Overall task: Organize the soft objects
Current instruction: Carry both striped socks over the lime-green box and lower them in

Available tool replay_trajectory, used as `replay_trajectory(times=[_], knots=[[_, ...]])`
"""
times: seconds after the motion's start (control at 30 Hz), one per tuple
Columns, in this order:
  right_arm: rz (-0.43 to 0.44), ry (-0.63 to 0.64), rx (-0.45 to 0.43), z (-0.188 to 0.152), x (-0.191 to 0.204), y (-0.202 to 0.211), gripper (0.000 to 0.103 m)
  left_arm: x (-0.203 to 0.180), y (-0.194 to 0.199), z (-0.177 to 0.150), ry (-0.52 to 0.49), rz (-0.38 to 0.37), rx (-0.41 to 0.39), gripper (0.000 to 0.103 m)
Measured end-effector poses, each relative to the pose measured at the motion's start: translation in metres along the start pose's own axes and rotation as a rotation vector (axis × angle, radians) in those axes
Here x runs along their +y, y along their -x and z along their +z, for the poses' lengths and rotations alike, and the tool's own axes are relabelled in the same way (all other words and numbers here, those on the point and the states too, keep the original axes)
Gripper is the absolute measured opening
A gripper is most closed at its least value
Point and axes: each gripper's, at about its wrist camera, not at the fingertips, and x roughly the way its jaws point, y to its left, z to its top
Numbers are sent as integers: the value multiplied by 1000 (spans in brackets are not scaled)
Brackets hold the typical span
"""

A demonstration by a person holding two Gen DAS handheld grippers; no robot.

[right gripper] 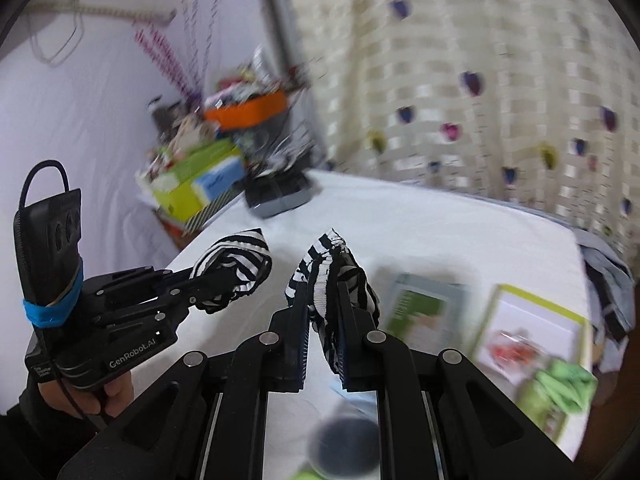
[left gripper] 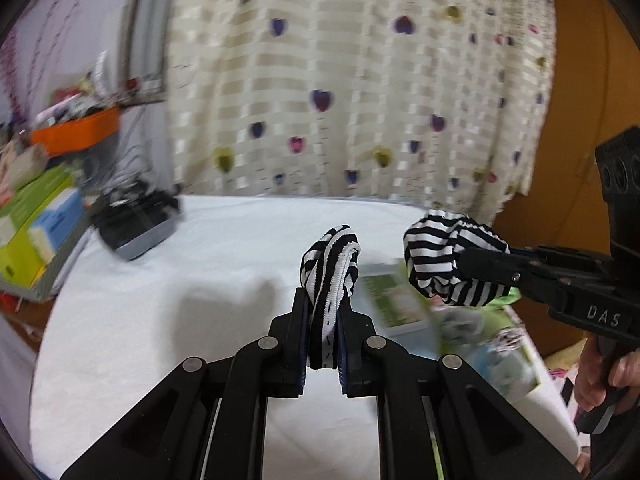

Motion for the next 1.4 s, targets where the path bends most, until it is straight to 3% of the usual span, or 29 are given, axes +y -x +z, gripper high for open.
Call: replay_trajectory(times=[0.27,0.47,0.57,0.97,1.13,1.2,1.4], knots=[[-125,-113,-70,-32,-66,60,12,-85,-35,18,-97,-134,31,10],[-185,-203,-48,-52,-119,63,12,-131,-87,21,-135,-222,116,10],[-204,-229,-32,-57,-139,55,12,-148,-114,19,-153,-225,158,10],[-190,-318,18,-67,-190,1,12,-171,-188,11,-156,-196,311,11],[-170,-331,65,-76,-194,-14,12,-172,-206,7,-126,-199,371,21],[-166,-324,57,-77,-192,-10,12,-173,-207,7,-123,-211,375,32],[-167,-298,-12,-64,-182,18,16,-167,-185,22,-87,-260,303,35]])
